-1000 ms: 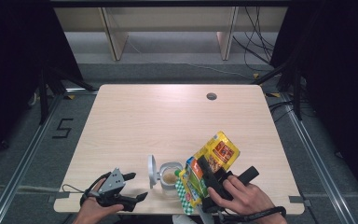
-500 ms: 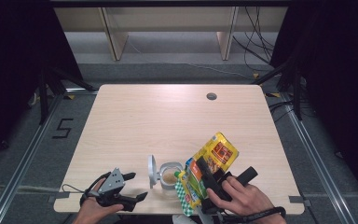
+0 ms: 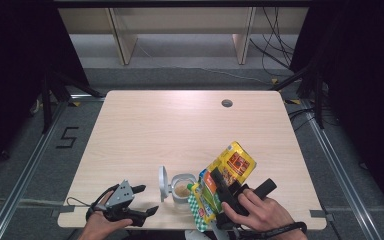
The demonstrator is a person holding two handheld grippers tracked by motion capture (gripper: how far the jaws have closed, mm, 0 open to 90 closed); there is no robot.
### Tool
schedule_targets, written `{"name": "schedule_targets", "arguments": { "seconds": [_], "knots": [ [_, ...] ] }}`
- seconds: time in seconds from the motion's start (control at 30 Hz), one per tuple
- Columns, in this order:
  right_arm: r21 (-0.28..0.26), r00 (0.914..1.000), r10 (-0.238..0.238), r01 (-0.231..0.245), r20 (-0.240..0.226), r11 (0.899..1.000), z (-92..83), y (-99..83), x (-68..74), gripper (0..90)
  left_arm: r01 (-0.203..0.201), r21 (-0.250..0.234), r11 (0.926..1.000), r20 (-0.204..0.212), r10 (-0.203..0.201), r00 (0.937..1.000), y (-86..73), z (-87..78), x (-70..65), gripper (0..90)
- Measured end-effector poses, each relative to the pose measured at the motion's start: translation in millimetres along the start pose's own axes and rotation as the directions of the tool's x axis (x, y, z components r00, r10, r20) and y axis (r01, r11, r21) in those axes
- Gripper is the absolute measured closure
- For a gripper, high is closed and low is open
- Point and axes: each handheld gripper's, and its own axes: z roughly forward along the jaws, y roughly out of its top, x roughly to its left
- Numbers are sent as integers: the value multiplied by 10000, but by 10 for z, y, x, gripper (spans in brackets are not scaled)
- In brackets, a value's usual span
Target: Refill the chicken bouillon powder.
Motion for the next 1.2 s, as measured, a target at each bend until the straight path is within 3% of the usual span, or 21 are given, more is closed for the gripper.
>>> {"name": "schedule_targets", "arguments": {
  "seconds": [0.03,0.07,0.17,0.23,0.33,0.37,0.4,0.47,0.5,0.6,0.63,0.67,0.77,0.8,0.83,0.87,1.1,1.13,1.2],
  "knots": [
    [10,10000,28,-28,12,10000,-3,2,2,633,50,9,10000,15,-50,10000,-2,-1,-4,184],
    [-31,9988,480,-480,-20,9988,-3,13,28,633,171,1,9999,5,-171,9999,-4,0,-12,184],
    [-97,9992,404,-404,12,9991,-6,12,15,633,176,-23,9998,-26,-176,9998,-3,2,-10,183],
    [-23,10000,-49,49,49,10000,-11,-2,-15,633,204,33,9998,-53,-204,9998,-6,2,-9,183],
    [-10,10000,-62,62,57,10000,-18,-7,-15,635,208,42,9998,18,-208,9998,-4,1,-10,183],
    [-12,10000,-44,44,85,10000,-19,-9,-15,635,47,55,10000,-4,-47,10000,0,-3,-4,184],
    [-51,9990,441,-441,26,9990,-20,-1,13,636,-72,55,10000,33,72,10000,2,-3,4,184],
    [-85,9973,737,-737,52,9972,-15,6,30,636,-13,12,10000,-4,13,10000,-1,0,2,184],
    [-42,9993,380,-380,26,9993,-18,-5,10,636,-82,23,10000,-31,82,10000,0,0,8,183],
    [-31,9986,533,-533,43,9986,-16,1,25,638,-48,-15,10000,0,48,10000,1,0,4,184],
    [59,9962,-867,867,71,9962,-24,-28,-68,638,-56,-22,10000,7,57,10000,1,-1,3,183],
    [-51,9991,404,-403,87,9992,-19,-3,18,638,-45,-19,10000,-24,45,10000,3,-4,1,184],
    [-48,9990,435,-435,42,9990,-10,-1,17,638,127,-145,9998,77,-126,9999,4,-6,-3,183],
    [-6,10000,60,-60,71,10000,-9,-9,-3,639,463,-144,9988,36,-463,9989,-3,-6,-19,183],
    [-36,10000,35,-35,40,10000,-10,-9,-5,639,131,98,9999,-99,-130,9999,-2,-22,8,183],
    [-45,10000,-22,22,50,10000,-10,-9,-8,639,353,-140,9993,4,-353,9994,-2,-9,-9,183],
    [-152,9998,-115,118,146,9998,2,0,-28,639,345,-97,9994,2,-345,9994,-6,-10,-2,183],
    [-202,9998,192,-192,6,9996,-2,10,-19,640,158,9,9999,18,-158,9999,-5,-12,7,183],
    [-224,9996,263,-261,92,9994,-1,16,-8,642,367,-34,9993,2,-367,9993,-9,-6,-14,183]
  ]
}}
